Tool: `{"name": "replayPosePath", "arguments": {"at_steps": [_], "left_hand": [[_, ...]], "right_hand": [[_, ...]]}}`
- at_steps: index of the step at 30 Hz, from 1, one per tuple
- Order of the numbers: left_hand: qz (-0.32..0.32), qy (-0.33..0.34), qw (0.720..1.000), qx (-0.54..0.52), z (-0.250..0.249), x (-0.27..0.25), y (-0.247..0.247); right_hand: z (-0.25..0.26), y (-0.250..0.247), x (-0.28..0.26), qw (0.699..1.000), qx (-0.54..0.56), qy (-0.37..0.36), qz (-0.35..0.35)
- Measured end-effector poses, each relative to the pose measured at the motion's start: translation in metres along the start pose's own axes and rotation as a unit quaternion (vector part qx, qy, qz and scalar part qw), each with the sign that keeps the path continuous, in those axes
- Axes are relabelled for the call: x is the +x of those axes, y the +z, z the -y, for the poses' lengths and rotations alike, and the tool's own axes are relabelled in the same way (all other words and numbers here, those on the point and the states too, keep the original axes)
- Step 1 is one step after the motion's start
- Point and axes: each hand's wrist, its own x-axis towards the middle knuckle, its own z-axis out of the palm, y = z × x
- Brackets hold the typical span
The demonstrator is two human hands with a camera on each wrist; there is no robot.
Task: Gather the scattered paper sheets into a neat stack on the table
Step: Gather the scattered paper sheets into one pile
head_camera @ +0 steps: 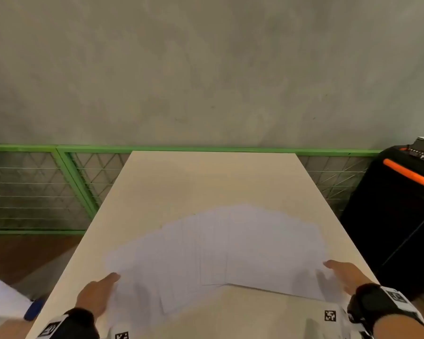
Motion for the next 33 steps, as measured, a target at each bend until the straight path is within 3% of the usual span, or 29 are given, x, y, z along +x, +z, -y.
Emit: {"name": "replayPosePath", "arguments": {"at_steps": [6, 9, 13, 17, 21, 24, 29, 33], "left_hand": [[0.043, 0.027, 0.999, 0.006, -0.012, -0.008, 0.005], [0.024, 0.028, 0.999, 0.004, 0.004, 0.030, 0.009], [0.034, 0.035, 0.999, -0.004, -0.019, -0.016, 0.006], [0.039, 0.016, 0.997, -0.057, -0.022, -0.020, 0.006], [0.049, -0.007, 0.995, -0.082, -0.019, -0.003, 0.005], [0.038, -0.021, 0.995, -0.095, -0.002, 0.041, 0.005], [0.068, -0.017, 0.990, -0.120, -0.026, -0.005, -0.002], [0.042, 0.003, 0.993, -0.109, -0.024, 0.011, 0.007]], "right_hand": [[0.006, -0.007, 0.000, 1.000, 0.029, -0.003, 0.002], [0.007, 0.002, 0.002, 1.000, 0.014, -0.003, 0.001], [0.014, 0.015, 0.001, 1.000, -0.014, -0.007, 0.020], [0.019, 0.016, 0.003, 1.000, -0.030, 0.001, 0.003], [0.021, 0.019, 0.007, 0.999, -0.040, -0.004, 0.012], [0.028, 0.021, 0.009, 0.998, -0.042, -0.010, 0.039], [0.031, 0.024, 0.018, 0.997, -0.039, 0.000, 0.071], [0.037, 0.028, 0.025, 0.997, -0.052, -0.023, 0.059]]}}
